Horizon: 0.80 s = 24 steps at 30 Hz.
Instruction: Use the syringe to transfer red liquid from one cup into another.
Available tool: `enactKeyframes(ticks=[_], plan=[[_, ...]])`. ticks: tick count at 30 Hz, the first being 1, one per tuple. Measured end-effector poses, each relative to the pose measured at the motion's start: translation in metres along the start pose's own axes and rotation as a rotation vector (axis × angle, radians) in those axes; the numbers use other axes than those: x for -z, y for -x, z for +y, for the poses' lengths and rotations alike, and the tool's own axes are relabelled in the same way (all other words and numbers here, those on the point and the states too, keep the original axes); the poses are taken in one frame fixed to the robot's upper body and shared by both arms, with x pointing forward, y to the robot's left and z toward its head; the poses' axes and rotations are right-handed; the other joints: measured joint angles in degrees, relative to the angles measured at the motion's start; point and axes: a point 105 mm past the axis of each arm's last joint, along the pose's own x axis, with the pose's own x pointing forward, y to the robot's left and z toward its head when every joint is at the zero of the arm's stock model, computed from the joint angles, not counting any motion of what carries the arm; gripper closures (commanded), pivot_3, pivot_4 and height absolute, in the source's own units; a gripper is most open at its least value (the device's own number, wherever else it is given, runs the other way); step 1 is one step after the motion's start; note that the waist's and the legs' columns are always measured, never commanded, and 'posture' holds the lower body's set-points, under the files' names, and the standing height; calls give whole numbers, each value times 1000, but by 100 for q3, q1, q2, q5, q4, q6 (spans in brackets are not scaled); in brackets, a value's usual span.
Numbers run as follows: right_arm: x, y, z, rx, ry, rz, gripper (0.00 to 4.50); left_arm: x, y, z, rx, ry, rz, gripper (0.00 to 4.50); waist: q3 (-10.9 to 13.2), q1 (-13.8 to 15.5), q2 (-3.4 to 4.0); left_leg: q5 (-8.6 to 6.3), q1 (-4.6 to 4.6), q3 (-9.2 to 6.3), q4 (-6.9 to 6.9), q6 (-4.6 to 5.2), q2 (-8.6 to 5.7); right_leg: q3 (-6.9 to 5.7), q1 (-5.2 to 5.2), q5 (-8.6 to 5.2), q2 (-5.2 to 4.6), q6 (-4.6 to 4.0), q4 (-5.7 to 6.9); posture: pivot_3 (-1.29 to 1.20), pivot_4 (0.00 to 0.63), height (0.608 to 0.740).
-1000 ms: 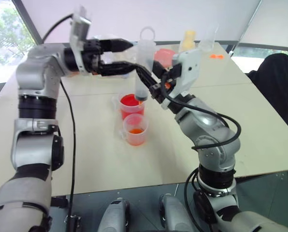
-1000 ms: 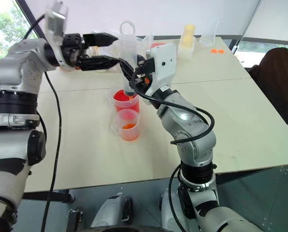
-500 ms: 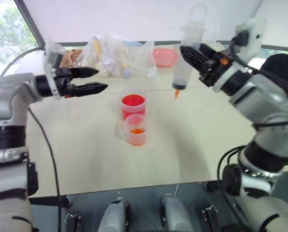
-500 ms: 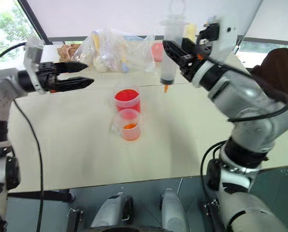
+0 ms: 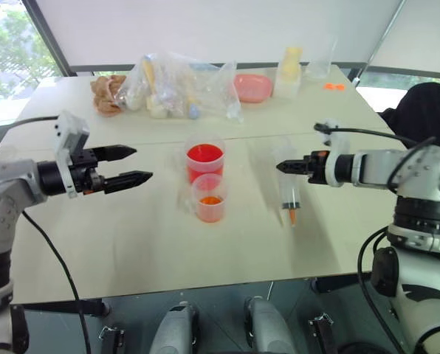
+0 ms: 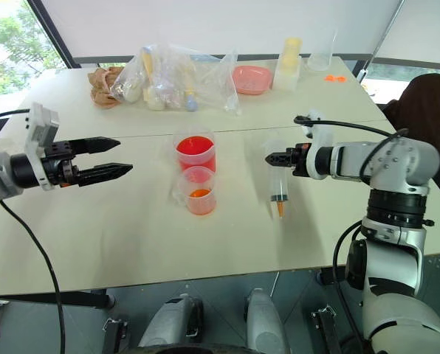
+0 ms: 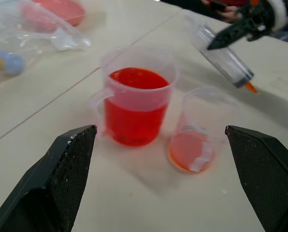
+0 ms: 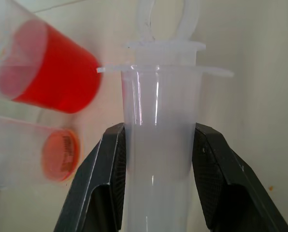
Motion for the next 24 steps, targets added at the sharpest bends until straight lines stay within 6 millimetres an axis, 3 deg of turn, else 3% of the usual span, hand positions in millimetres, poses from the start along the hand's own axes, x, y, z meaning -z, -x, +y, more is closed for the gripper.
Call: enactKeyframes(ticks=[3, 9, 15, 19, 24], plan=[[9, -10, -2, -8, -8, 57, 3057, 5, 0, -7, 15, 16, 7, 20, 0, 5, 0, -1, -1, -1, 0, 2, 0, -1, 1, 0, 0, 1, -3, 0, 150, 740], [14, -23, -14, 27, -13, 97, 129, 6, -1, -17, 72, 25, 13, 0, 0, 27, 0, -1, -1, 2, 1, 2, -3, -2, 5, -1, 1, -2, -8, 0, 150, 740], [8, -15, -15, 31, 32, 67, 52, 2, -3, -15, 53, 15, -3, 0, 2, 28, 3, -1, -1, 1, 1, 2, -4, -3, 5, 0, 1, 0, -8, 0, 150, 740], [-4, 11, -14, 33, 136, -13, 52, 5, -5, -5, -10, 44, -30, 0, 2, 53, 3, -1, -1, 1, 1, 2, -5, -4, 7, 0, 0, 1, -10, 0, 150, 740], [-10, 54, 2, -151, 224, -246, 52, 13, -6, 10, -108, 72, -55, 0, 3, 105, 0, -5, 0, 0, 0, 8, -2, -9, 12, 0, 1, 4, -12, 0, 150, 740]])
